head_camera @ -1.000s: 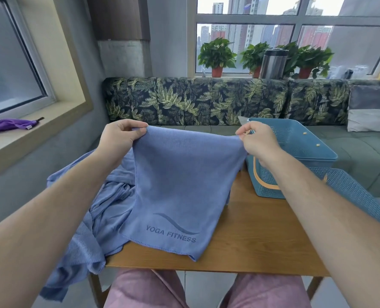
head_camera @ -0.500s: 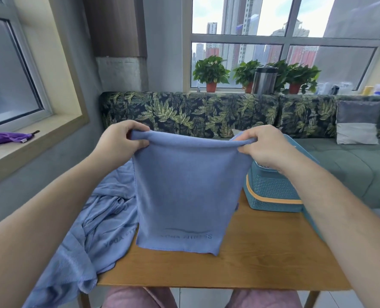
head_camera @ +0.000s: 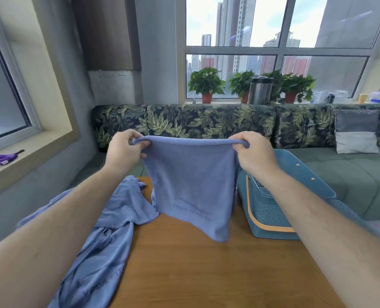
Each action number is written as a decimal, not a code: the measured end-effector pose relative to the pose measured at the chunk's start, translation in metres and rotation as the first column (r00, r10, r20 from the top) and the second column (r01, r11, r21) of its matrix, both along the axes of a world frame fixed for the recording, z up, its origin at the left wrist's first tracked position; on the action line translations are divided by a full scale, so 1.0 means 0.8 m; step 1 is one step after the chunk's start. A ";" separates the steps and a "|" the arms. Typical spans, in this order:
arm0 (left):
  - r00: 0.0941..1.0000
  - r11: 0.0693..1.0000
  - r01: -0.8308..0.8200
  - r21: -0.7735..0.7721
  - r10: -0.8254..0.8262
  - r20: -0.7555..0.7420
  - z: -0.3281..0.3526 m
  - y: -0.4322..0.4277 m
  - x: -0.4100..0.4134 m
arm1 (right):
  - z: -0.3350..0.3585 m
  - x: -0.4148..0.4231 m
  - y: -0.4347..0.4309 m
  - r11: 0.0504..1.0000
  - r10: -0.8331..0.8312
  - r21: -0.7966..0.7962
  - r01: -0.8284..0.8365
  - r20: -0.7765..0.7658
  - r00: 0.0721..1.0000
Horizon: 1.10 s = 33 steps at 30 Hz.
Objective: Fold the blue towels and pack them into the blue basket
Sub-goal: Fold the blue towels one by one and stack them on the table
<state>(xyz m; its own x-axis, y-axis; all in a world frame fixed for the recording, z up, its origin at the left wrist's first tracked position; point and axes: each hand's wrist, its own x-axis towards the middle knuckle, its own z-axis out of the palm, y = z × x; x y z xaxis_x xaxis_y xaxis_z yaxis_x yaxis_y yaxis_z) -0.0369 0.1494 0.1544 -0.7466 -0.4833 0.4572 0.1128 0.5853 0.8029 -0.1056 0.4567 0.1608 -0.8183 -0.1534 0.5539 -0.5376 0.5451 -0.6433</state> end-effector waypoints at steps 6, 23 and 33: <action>0.998 0.985 0.052 0.163 -0.055 0.018 -0.099 0.019 0.046 | -0.102 0.026 0.019 0.998 0.062 0.008 -0.062 0.036 0.997; 0.968 0.993 0.114 -0.015 -0.108 0.227 -0.339 0.073 0.162 | -0.350 0.139 0.048 0.989 0.065 0.115 -0.092 0.222 0.973; 0.981 0.995 0.069 -0.078 -0.053 0.187 -0.337 0.083 0.176 | -0.353 0.150 0.049 0.998 -0.055 0.041 0.049 0.164 0.985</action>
